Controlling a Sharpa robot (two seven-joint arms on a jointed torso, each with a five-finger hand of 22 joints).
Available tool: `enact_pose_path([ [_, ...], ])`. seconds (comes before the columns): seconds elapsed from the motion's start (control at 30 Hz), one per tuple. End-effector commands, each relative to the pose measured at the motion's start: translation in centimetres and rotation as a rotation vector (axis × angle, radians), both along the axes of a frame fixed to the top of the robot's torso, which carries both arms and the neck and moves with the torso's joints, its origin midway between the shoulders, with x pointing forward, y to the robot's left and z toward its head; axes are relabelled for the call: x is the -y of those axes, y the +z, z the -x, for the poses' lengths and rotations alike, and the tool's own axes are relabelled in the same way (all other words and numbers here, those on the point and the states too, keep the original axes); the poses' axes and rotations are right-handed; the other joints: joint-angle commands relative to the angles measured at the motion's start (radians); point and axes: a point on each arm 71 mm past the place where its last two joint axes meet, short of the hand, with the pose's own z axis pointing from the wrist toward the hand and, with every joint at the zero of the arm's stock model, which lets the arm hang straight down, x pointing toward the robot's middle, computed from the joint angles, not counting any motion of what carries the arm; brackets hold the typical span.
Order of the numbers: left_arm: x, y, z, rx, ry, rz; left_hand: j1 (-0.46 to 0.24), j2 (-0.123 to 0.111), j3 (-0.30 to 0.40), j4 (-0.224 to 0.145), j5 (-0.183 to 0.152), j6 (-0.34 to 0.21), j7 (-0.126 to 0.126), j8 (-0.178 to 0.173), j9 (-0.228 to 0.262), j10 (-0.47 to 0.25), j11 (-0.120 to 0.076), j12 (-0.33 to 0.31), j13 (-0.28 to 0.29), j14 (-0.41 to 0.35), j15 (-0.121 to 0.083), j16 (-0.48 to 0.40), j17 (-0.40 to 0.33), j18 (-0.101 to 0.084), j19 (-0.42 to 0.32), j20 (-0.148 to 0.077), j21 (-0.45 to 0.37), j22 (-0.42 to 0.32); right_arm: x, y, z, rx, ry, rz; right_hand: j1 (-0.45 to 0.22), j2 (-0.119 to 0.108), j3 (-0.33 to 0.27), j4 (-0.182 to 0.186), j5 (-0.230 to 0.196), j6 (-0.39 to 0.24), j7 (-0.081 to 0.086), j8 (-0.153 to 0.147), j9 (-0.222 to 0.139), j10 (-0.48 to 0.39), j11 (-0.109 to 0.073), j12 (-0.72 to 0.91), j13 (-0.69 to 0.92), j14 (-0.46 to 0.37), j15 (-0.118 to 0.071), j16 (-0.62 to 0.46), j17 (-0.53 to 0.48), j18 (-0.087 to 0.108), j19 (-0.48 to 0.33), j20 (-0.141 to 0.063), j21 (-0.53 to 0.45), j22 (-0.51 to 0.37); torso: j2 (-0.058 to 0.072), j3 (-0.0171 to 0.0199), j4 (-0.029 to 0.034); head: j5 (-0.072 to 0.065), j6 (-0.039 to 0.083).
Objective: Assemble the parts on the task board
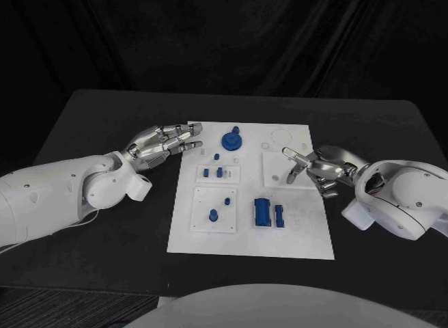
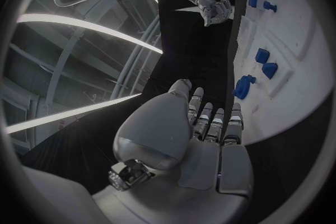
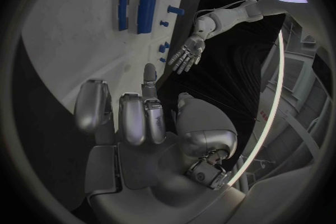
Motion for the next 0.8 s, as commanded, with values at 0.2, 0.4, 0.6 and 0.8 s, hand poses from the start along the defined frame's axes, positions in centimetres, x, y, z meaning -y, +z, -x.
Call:
enact_pose_path([
  [0.2,-0.2,0.4,0.6,0.224,0.124,0.008,-0.044,-0.039,-0.060,0.081,-0.077,-0.089,-0.090,-0.042,-0.009,-0.115,-0.108,-0.050,-0.017,-0.092,-0.090,-0.078,-0.022,0.010,-0.087,-0.093,-0.045,-0.080,0.0,1.2,-0.8,0.336,0.024,-0.445,0.113,0.004,-0.117,-0.009,0.039,-0.180,0.129,-0.127,-0.103,-0.732,0.167,-0.914,-0.587,-0.538,0.185,-0.793,-0.687,0.027,-0.465,0.142,-0.764,-0.323,-0.012,0.0025,-0.0032,0.000,0.000],
  [0.4,0.1,-0.6,1.5,0.248,0.125,-0.015,-0.151,-0.031,-0.152,0.080,-0.373,-0.223,-0.163,-0.119,-0.023,-0.178,-0.191,-0.089,-0.030,-0.106,-0.126,-0.096,-0.029,0.005,-0.148,-0.131,-0.076,-0.161,0.3,0.8,-1.7,0.398,0.066,-0.550,0.258,-0.039,-0.155,0.001,0.040,-0.601,-0.096,-0.283,-0.324,-1.308,0.127,-1.321,-1.061,-1.315,0.213,-1.243,-1.017,-0.034,-1.283,0.202,-1.016,-1.195,-0.029,0.0024,-0.0116,0.006,0.000],
  [0.6,0.6,-1.9,2.4,0.235,0.117,-0.021,-0.210,-0.047,-0.171,0.080,-0.458,-0.291,-0.221,-0.142,-0.030,-0.186,-0.251,-0.132,-0.039,-0.106,-0.166,-0.096,-0.029,0.007,-0.148,-0.158,-0.076,-0.161,0.1,-0.1,-2.3,0.431,0.082,-0.582,0.270,-0.066,-0.121,0.000,0.044,-0.733,-0.157,-0.300,-0.421,-1.433,0.028,-1.369,-1.219,-1.410,0.138,-1.292,-1.063,0.016,-1.307,0.181,-1.023,-1.279,-0.049,0.0053,-0.0173,0.012,0.000],
  [0.8,1.0,-2.3,2.7,0.262,0.140,-0.021,-0.221,-0.062,-0.160,0.080,-0.456,-0.298,-0.259,-0.143,-0.030,-0.185,-0.293,-0.140,-0.040,-0.106,-0.217,-0.096,-0.029,0.008,-0.148,-0.216,-0.076,-0.161,0.1,-1.2,-2.4,0.445,0.113,-0.605,0.303,-0.067,-0.102,-0.002,0.074,-0.691,-0.139,-0.292,-0.437,-1.437,0.005,-1.338,-1.245,-1.413,0.088,-1.293,-1.064,0.034,-1.308,0.169,-1.025,-1.292,-0.080,0.0073,-0.0207,0.022,0.000],
])
